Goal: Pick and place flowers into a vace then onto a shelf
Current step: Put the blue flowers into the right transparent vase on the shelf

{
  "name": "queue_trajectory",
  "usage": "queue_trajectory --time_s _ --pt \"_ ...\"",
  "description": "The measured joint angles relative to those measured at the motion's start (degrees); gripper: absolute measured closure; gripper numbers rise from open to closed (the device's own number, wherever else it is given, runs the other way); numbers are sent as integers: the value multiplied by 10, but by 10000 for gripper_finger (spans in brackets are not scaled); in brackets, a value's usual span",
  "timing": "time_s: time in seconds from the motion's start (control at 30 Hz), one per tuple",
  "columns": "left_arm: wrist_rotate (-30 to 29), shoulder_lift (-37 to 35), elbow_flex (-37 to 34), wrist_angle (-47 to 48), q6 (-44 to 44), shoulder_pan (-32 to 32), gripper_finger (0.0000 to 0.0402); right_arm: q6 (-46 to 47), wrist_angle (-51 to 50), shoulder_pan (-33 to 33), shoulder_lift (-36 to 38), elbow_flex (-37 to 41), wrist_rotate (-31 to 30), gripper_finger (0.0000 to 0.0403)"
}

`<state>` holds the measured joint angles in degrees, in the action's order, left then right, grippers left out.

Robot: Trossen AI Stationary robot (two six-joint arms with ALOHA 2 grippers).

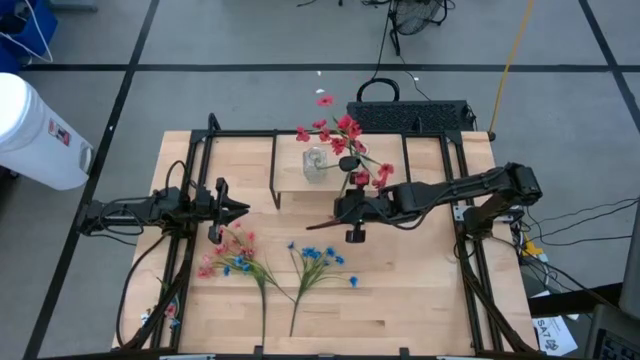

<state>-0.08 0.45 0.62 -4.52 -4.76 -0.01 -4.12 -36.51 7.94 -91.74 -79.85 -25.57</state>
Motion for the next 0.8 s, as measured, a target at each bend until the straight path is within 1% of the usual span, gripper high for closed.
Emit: queue_trajectory --time_s 0.23,0.3,0.43,0.6,0.8 --pt "0 0 0 0 0 0 344 15 -4 27 7 0 -54 310" --pt "0 0 0 0 0 0 344 24 -19 35 14 0 -71 310" --pt "0 0 0 0 0 0 344 38 -23 50 25 0 -80 310" --pt "0 0 0 0 0 0 344 36 -25 70 32 0 -118 310" --pt "-1 0 0 0 0 0 344 53 -23 92 34 0 -119 314"
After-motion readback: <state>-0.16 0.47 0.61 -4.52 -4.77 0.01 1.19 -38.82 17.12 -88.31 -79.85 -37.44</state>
